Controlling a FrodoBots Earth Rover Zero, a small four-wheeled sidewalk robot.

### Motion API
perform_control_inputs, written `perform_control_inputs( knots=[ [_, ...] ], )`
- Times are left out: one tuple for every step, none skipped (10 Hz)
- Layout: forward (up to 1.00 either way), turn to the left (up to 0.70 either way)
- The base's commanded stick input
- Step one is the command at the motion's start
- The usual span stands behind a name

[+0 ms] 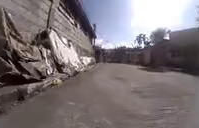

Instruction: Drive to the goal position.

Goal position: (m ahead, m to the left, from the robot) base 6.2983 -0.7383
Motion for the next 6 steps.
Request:
perform_control_inputs(
  knots=[
    [0.85,0.0],
    [0.85,0.0],
    [0.85,0.0],
    [0.85,0.0],
    [0.85,0.0],
    [0.85,0.0]
  ],
)
